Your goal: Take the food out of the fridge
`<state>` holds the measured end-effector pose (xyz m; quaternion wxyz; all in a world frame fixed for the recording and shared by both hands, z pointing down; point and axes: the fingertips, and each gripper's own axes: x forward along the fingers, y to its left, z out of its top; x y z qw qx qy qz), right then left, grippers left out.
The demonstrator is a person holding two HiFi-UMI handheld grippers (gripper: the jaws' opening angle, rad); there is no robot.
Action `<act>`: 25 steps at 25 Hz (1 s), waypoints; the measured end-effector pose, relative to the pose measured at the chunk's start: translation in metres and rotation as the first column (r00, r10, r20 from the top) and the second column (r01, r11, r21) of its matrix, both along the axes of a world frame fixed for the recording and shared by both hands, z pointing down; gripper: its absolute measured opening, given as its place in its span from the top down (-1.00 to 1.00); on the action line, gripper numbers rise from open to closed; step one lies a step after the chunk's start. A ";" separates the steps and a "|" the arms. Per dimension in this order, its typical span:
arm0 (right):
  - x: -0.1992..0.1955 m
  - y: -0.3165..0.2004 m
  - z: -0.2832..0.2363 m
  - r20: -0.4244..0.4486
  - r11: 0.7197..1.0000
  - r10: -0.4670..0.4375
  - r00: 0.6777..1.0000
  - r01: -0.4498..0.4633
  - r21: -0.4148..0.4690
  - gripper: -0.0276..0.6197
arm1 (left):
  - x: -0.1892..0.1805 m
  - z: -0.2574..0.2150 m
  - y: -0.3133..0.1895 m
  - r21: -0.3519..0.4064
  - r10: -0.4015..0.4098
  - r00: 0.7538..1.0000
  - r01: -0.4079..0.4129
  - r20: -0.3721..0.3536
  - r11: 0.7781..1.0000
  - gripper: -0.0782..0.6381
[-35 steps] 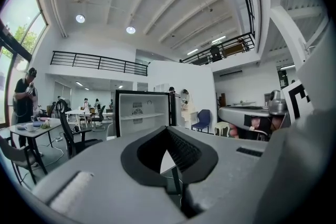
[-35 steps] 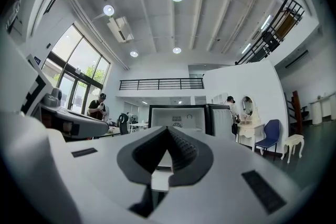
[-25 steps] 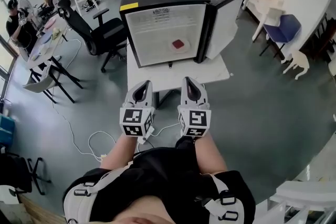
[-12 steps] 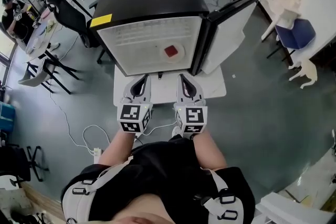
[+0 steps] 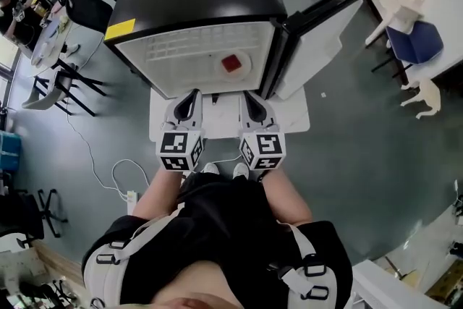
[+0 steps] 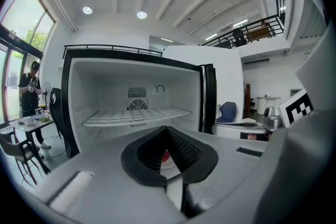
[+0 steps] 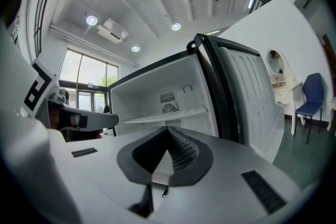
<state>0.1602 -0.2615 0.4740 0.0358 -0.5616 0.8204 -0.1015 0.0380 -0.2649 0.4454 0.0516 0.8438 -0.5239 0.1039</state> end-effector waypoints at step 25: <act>0.016 -0.071 0.225 0.630 0.764 0.561 0.537 -0.041 -0.644 0.05 | -0.089 0.042 0.004 -0.110 -0.093 0.996 0.094 0.019 0.989 0.77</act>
